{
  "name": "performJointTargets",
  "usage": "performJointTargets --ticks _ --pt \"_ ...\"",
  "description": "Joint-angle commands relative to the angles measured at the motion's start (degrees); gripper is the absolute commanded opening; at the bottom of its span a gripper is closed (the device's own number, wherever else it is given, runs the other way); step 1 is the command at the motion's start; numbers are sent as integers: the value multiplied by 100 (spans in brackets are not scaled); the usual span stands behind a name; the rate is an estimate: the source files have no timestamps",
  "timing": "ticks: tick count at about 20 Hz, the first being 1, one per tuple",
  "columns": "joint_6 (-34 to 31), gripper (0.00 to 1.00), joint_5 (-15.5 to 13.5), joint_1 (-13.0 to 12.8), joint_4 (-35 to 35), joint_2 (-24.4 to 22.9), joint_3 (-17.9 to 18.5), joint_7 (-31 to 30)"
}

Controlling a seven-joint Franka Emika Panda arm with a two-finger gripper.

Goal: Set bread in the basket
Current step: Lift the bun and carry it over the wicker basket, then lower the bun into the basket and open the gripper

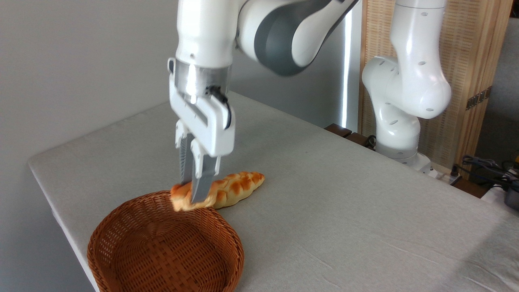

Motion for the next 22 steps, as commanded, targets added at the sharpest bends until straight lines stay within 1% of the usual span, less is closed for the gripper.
performJointTargets --ticks 1,2,4,6,8,19,22 --pt "650 62 -168 -30 109 557 60 120" --pt "834 85 -212 -30 109 689 34 94" --pt "1063 100 -212 -30 109 918 25 85" --pt "1152 100 -212 -30 136 1050 16 76" --pt "1152 100 -212 -38 136 1086 16 76" --pt "1152 100 -221 -39 189 1077 16 76" --pt "1152 100 -326 -39 259 1016 16 50"
